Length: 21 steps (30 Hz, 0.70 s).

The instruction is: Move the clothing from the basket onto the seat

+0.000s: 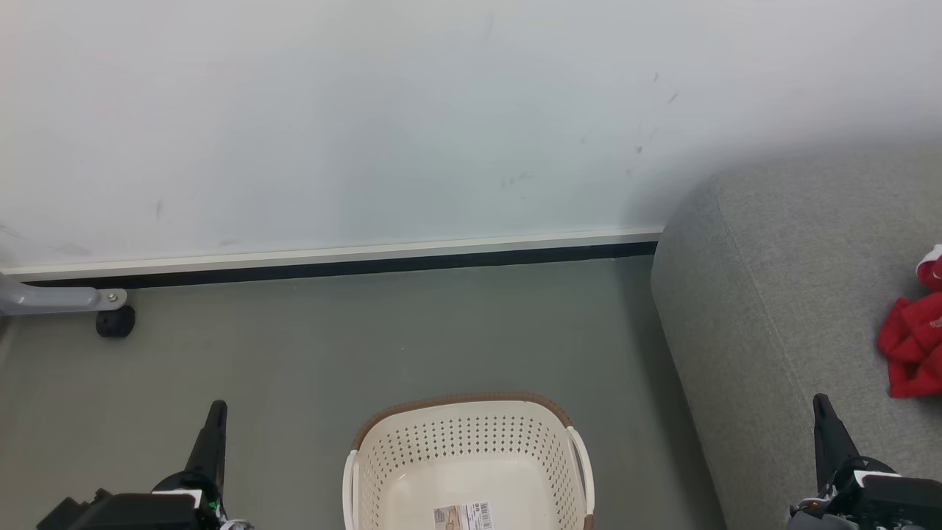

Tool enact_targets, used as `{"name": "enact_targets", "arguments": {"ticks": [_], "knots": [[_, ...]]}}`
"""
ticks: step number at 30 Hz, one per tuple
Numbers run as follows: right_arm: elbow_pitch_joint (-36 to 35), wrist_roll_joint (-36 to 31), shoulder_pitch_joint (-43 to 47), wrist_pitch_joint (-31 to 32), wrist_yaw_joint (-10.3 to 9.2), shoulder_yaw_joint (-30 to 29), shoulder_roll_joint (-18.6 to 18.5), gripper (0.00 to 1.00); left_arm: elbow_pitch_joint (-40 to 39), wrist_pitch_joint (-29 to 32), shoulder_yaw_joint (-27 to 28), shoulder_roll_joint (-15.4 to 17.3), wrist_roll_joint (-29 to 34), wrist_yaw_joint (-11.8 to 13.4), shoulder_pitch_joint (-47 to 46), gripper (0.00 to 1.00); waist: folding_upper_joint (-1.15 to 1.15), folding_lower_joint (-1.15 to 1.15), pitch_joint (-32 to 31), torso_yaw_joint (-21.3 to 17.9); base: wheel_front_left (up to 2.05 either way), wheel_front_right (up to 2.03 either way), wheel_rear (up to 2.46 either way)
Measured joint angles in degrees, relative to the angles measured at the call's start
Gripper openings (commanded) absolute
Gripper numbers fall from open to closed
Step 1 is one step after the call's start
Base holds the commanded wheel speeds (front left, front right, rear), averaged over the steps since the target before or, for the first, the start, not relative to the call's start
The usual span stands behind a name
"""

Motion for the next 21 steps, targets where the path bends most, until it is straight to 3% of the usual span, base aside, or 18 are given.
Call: {"name": "enact_targets", "arguments": {"ticks": [21], "knots": [[0.0, 0.0, 0.0, 0.0, 0.00, 0.0, 0.0, 0.00, 0.0, 0.0, 0.0, 0.0, 0.0, 0.0, 0.0, 0.00, 0.00, 0.00, 0.0, 0.0, 0.00, 0.00, 0.00]]}}
